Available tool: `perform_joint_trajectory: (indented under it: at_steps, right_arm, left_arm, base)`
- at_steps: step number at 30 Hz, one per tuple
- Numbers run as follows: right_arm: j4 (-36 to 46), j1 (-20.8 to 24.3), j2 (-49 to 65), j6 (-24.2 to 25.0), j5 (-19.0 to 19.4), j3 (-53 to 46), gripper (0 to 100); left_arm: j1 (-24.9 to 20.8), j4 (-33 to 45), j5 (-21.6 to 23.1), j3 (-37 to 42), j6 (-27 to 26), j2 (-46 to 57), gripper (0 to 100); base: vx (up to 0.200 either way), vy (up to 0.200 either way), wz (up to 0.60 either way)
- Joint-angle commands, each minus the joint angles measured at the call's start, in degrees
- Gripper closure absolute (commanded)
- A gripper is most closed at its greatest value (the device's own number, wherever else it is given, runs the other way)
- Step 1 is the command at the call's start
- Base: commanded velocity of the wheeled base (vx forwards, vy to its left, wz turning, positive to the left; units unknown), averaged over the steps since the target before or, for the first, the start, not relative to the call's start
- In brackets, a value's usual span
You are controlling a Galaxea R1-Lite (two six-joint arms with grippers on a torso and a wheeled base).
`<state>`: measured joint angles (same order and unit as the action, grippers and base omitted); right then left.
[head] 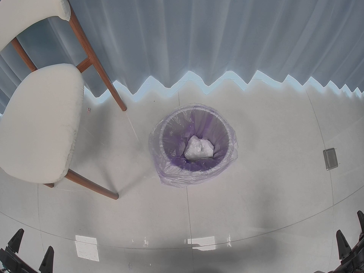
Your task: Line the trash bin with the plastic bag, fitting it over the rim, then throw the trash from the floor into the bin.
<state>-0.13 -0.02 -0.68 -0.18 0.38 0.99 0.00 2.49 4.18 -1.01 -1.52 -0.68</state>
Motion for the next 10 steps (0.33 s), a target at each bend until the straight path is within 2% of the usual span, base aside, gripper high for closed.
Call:
perform_joint_trajectory:
  at_steps: [1, 10]
  right_arm:
    - [-0.04, 0.02, 0.68, 0.01, 0.15, -0.99, 0]
    - [0.05, 0.02, 0.68, -0.26, 0.06, -0.99, 0]
  left_arm:
    - [0.0, 0.06, 0.13, 1.01, -0.23, 0.68, 0]
    - [0.09, 0.06, 0.13, 1.01, -0.23, 0.68, 0]
  base:
    - [0.0, 0.0, 0.0]
    - [0.0, 0.0, 0.0]
